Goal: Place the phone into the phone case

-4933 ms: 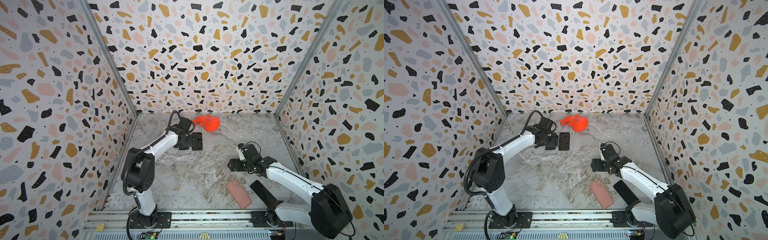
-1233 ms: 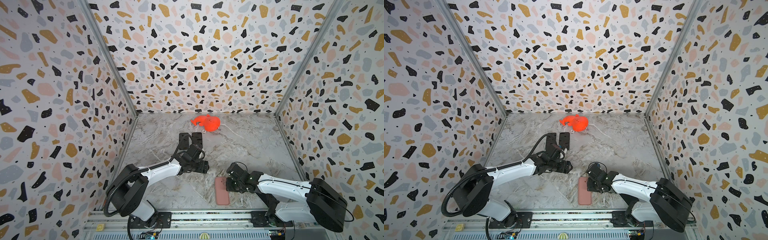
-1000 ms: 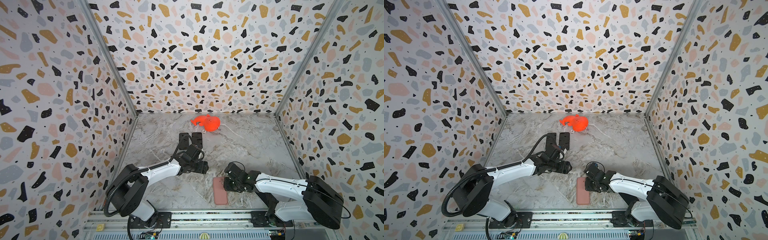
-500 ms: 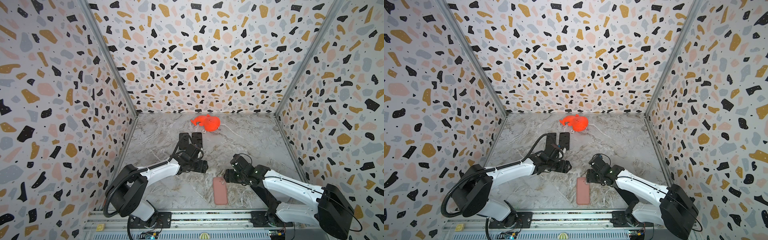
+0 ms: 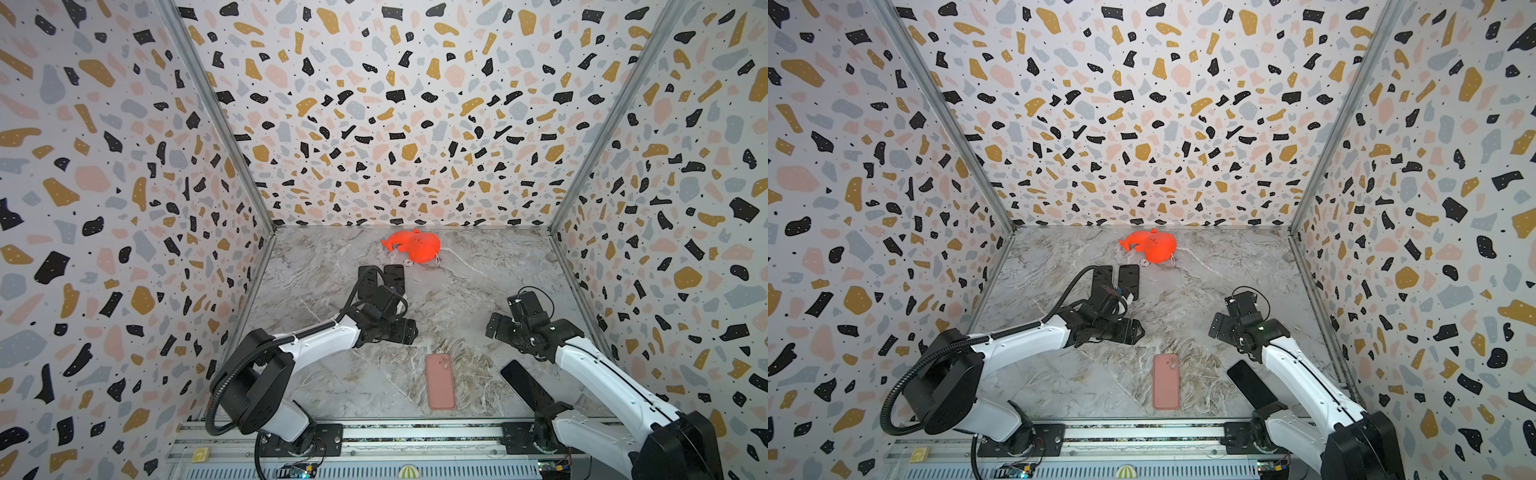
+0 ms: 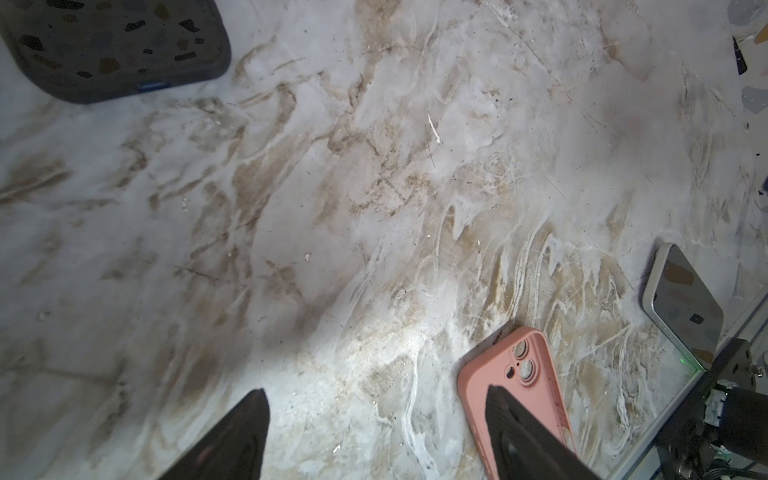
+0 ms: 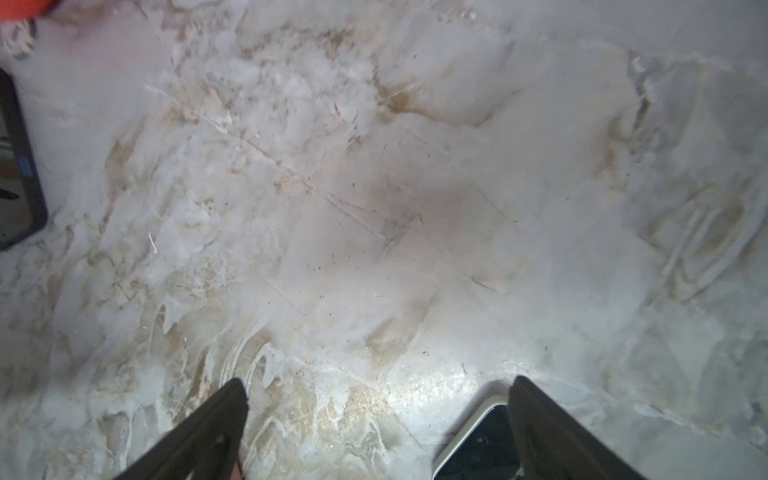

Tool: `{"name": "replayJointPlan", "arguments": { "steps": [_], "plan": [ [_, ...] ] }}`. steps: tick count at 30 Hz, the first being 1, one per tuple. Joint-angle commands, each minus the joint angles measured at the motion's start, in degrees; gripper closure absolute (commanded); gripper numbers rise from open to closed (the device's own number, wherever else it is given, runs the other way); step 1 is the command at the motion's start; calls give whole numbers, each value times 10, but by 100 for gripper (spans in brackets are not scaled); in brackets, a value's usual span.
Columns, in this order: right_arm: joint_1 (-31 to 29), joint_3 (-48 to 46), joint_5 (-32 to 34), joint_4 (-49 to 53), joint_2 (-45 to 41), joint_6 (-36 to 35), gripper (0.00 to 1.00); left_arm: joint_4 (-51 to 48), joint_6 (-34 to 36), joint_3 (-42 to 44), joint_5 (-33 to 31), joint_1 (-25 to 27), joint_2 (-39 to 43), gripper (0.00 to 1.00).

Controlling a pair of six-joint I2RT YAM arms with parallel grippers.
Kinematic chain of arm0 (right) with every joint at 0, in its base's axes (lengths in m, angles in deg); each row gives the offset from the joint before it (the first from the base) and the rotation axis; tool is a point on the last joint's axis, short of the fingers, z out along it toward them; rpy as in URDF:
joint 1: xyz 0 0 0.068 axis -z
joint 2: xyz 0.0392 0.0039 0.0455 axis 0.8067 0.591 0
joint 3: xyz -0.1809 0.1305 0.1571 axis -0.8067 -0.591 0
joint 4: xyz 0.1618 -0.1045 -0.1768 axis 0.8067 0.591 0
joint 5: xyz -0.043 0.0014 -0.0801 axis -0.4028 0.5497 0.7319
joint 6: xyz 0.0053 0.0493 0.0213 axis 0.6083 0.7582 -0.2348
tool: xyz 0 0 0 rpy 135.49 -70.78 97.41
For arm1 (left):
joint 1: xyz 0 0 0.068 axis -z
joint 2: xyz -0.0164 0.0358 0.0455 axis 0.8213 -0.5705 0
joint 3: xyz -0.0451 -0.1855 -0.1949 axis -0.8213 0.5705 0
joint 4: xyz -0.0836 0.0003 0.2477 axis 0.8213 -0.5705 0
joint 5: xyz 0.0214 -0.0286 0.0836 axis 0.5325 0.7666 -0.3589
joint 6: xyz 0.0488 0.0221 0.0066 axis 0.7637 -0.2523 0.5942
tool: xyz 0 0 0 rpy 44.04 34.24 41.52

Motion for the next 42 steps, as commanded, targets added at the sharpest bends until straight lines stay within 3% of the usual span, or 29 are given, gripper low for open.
{"name": "replayJointPlan", "arguments": {
  "steps": [1,4,9,15,19,24,29,32,42],
  "plan": [
    [62,-17,-28,6,-13,6,1,6,9,-3,8,-3,19,18],
    [122,-11,-67,18,-3,-24,1,5,9,-2,12,-3,23,18],
    [205,-1,-34,60,-10,-9,1,10,7,2,18,-3,28,18],
    [339,-35,-28,26,-23,20,1,12,4,8,26,-3,27,18],
    [426,-38,15,37,-2,37,22,10,5,7,28,-3,29,18],
    [524,-64,-39,34,40,46,26,10,4,5,26,-3,27,18],
    [523,-94,-110,27,54,37,30,5,9,-2,15,-5,22,18],
    [495,-120,-112,33,30,45,30,7,8,0,12,-10,21,17],
    [263,-141,-77,103,10,160,33,5,8,-5,25,-36,14,18]
  ]
}}
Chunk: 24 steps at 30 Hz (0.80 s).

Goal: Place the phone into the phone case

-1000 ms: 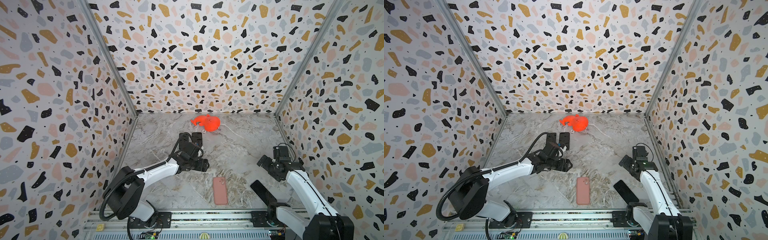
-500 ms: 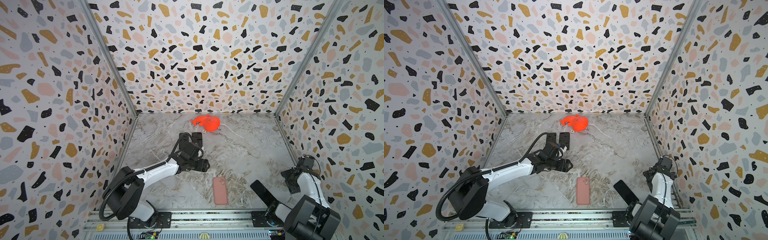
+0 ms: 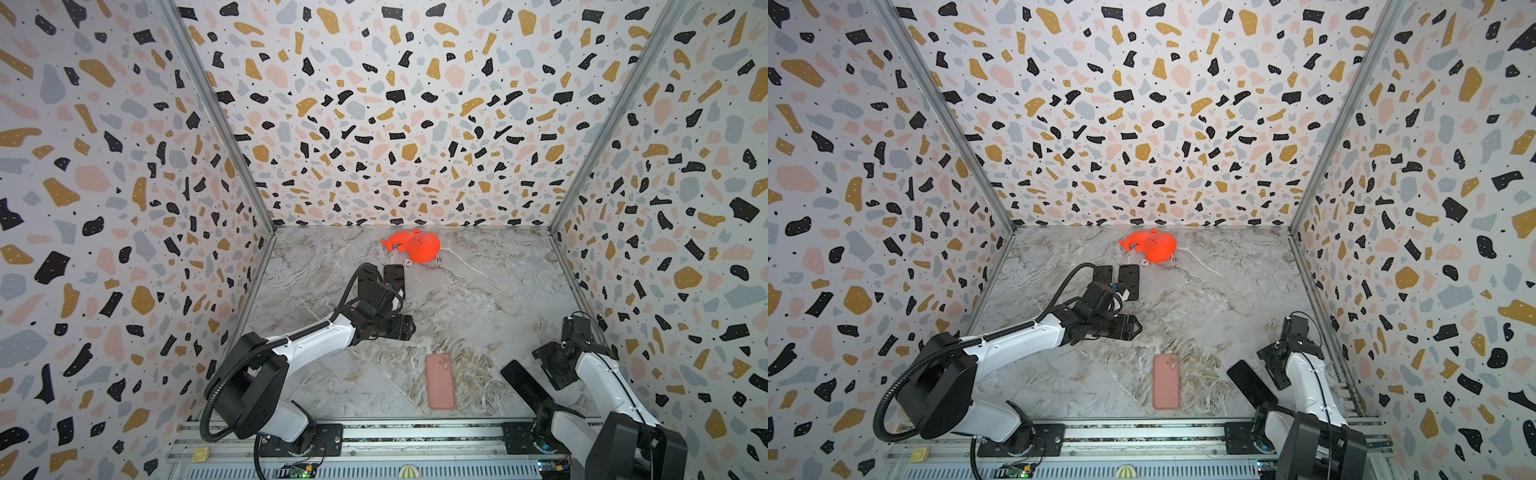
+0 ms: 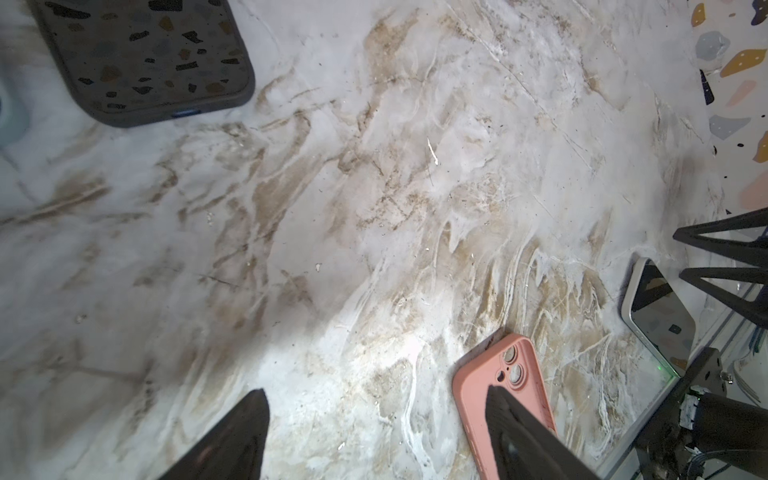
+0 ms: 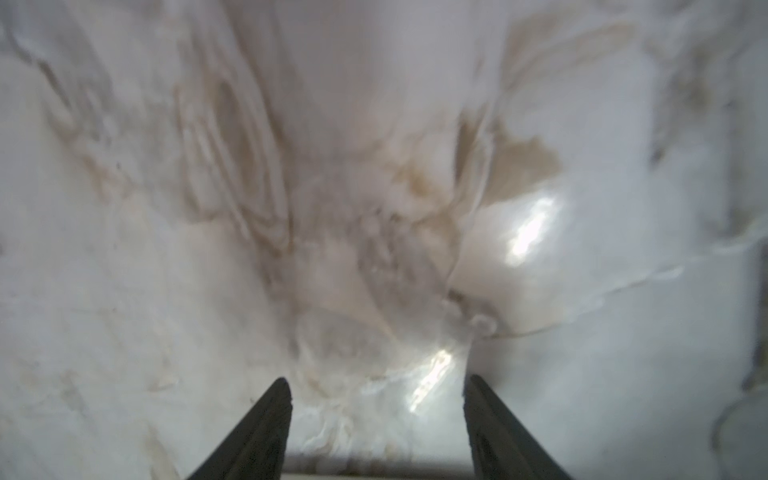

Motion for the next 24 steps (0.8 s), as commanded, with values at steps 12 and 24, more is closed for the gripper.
{"name": "replayJointPlan", "arguments": {
  "steps": [12,24],
  "plan": [
    [-287,-41,-50,47,24,213,33,16,3,-1,25,-21,-4,18],
    [-469,55,-39,-24,170,236,31,34,-2,17,33,-13,6,18]
  ]
}}
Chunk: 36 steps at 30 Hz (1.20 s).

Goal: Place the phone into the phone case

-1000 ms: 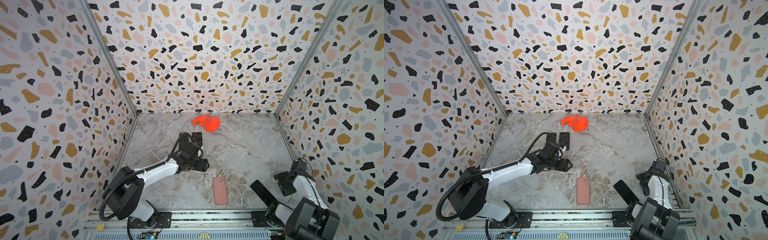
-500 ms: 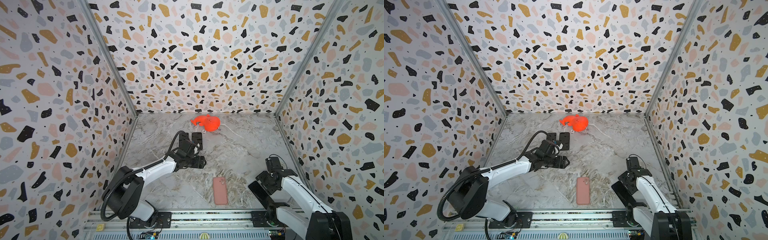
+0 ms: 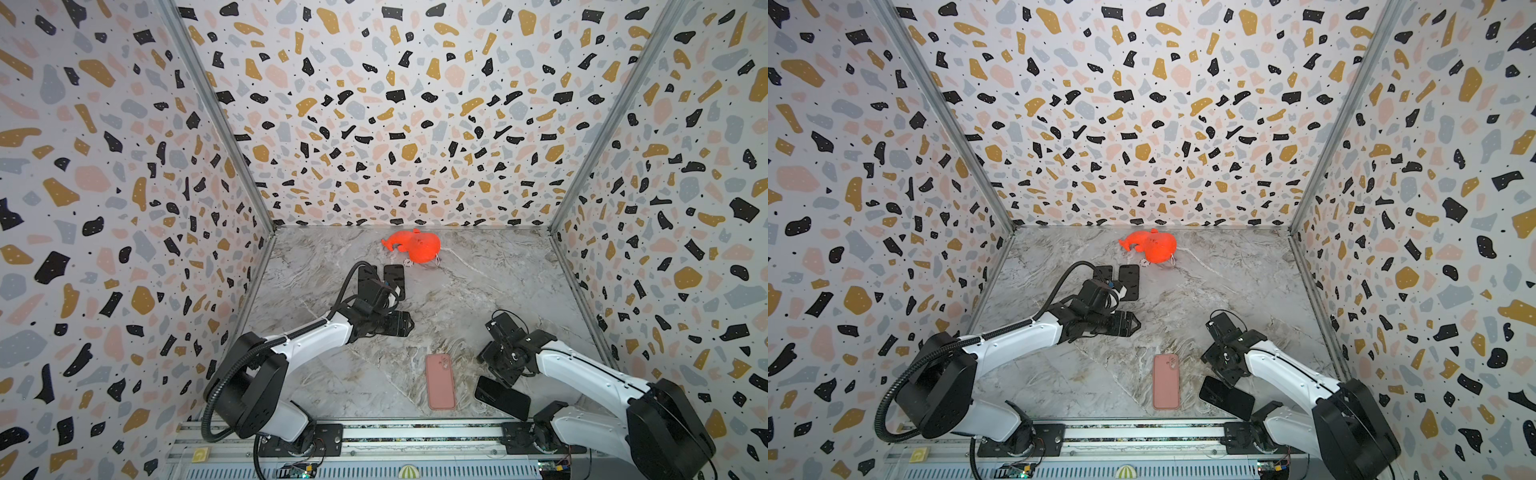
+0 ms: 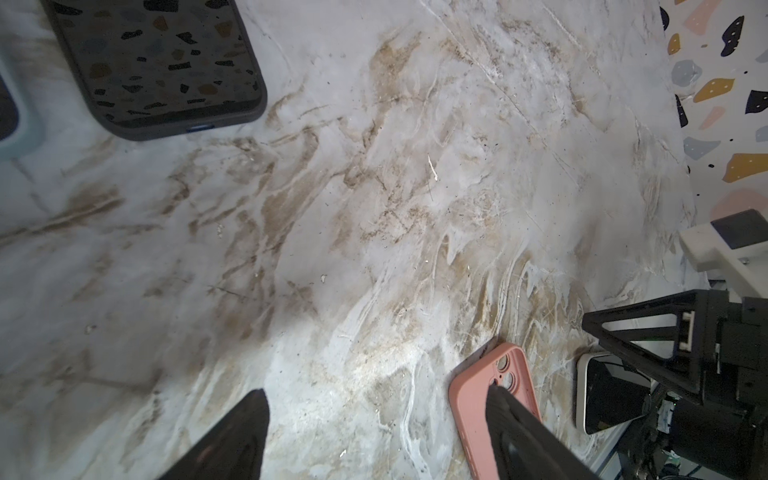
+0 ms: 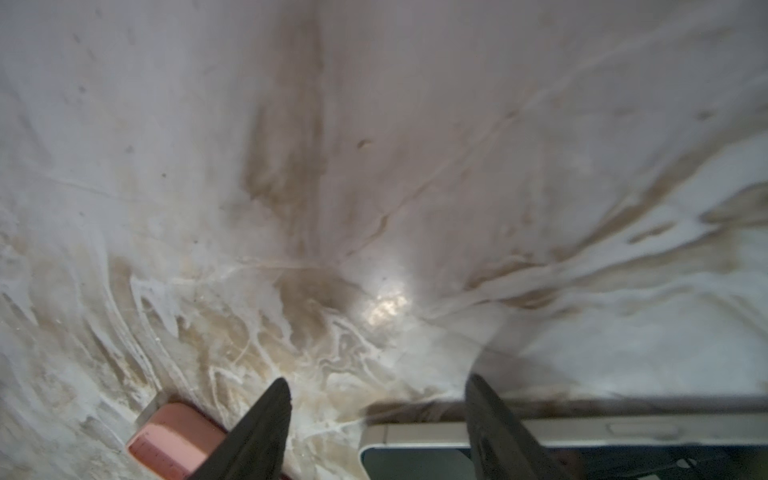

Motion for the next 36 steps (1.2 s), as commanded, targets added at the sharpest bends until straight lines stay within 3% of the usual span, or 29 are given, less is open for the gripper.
{"name": "replayJointPlan", "arguments": {
  "steps": [1,6,8,12,16,21,25,28,31,36],
  "plan": [
    [-19,6,-4,10,64,-31,30,21,1,14,8,8,6,18],
    [-20,46,30,26,71,-101,28,1,21,-9,-42,66,8,19],
    [-20,51,44,25,56,-115,28,-15,32,-18,-86,89,13,19],
    [-19,60,76,31,17,-164,28,0,43,-7,-110,120,29,20],
    [-20,80,79,18,-10,-279,31,-21,61,-10,-152,154,38,21],
    [-50,101,139,58,-33,-345,31,-39,54,3,-148,157,54,21],
    [-55,103,151,72,-52,-380,31,-42,90,9,-181,195,70,21],
    [-53,99,141,52,-81,-389,27,-20,147,14,-244,267,82,22],
    [-5,98,113,21,-105,-404,24,-10,206,16,-303,319,79,22],
    [162,72,-78,-90,-140,-446,24,-54,325,-39,-292,371,34,22]
  ]
}}
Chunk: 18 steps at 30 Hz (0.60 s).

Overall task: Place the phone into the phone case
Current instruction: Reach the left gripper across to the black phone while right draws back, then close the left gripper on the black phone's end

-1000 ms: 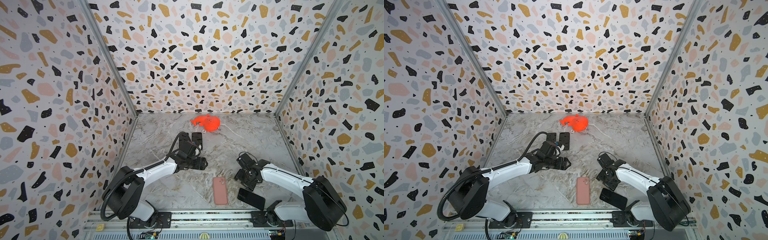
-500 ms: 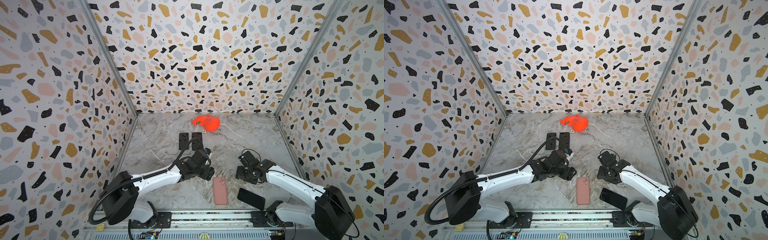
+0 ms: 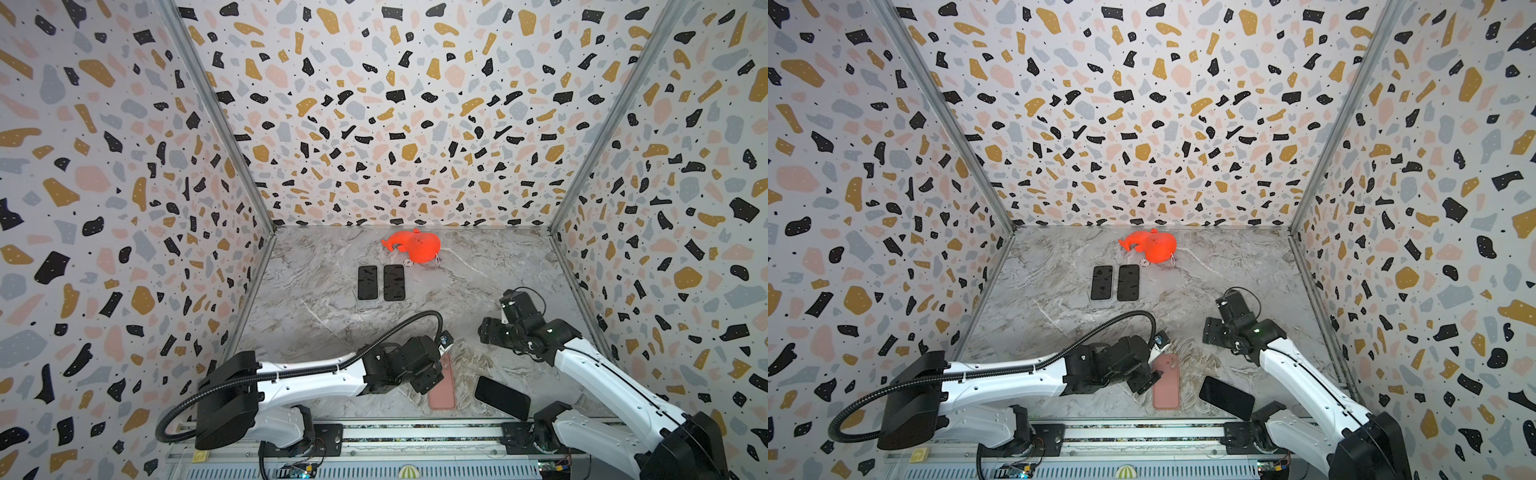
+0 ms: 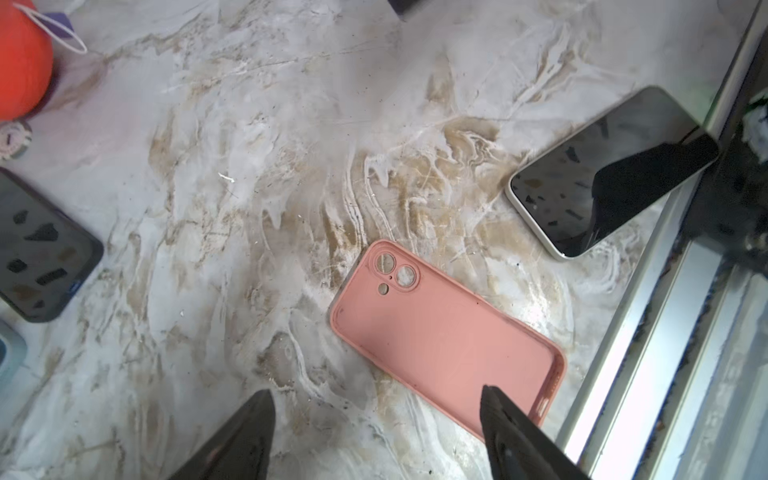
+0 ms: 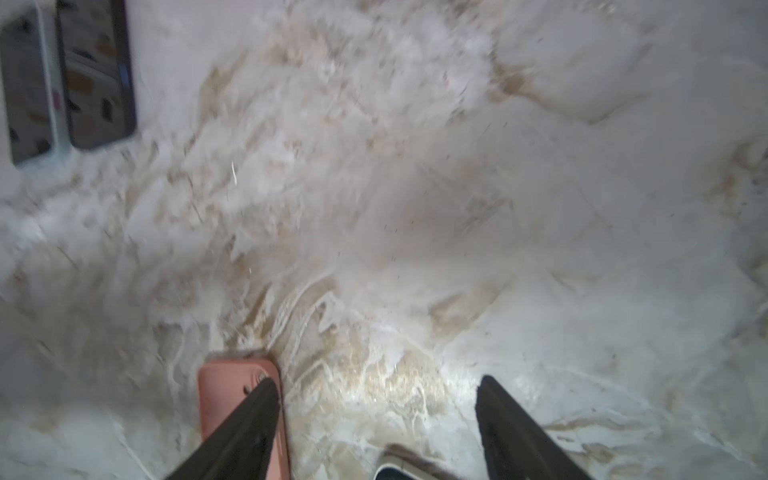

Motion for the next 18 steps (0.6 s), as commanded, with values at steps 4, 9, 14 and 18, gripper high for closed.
{"name": "replayJointPlan", "arguments": {
  "steps": [4,9,14,18],
  "plan": [
    [137,-24,-182,-113,-27,-52,24,-4,199,-62,-16,84,-62,21],
    [207,-41,-254,-134,-11,-65,23,17,247,-109,34,110,-143,21],
    [238,-59,-295,-147,-23,-63,23,32,292,-142,85,110,-192,16],
    [244,-74,-300,-156,-35,-51,22,18,333,-172,103,105,-231,12]
  ]
}}
